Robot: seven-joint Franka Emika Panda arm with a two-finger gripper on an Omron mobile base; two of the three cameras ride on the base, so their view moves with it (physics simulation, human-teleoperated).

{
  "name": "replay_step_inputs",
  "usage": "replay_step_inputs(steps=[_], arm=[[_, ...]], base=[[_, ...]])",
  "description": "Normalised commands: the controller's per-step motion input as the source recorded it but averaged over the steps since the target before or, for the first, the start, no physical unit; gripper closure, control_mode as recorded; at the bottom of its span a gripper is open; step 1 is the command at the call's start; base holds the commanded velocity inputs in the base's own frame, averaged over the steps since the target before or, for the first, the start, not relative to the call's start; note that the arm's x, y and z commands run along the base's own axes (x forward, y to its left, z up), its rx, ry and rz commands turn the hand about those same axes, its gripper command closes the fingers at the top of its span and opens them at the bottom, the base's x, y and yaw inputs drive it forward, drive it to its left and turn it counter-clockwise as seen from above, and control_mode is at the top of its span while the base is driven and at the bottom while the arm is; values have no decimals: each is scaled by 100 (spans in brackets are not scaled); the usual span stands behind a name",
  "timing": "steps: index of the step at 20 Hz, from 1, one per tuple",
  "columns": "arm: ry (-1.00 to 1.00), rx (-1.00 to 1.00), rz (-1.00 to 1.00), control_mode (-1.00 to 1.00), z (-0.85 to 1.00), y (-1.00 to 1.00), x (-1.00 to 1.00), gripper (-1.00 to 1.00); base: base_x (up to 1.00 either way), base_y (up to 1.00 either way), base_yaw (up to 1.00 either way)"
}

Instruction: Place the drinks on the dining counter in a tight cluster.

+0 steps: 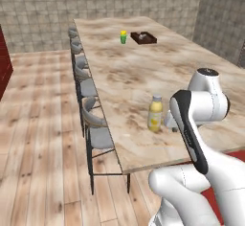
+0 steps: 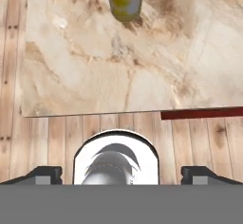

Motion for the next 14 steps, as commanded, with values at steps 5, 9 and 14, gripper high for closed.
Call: replay_step_inputs(steps=[5, 9, 14], arm=[[0, 0, 0, 100, 0, 0, 0, -100], [0, 0, 0, 100, 0, 0, 0, -100], [0, 0, 0, 100, 0, 0, 0, -100]], base=[[-80, 34, 44], [-4, 39, 93], [0, 27, 100]])
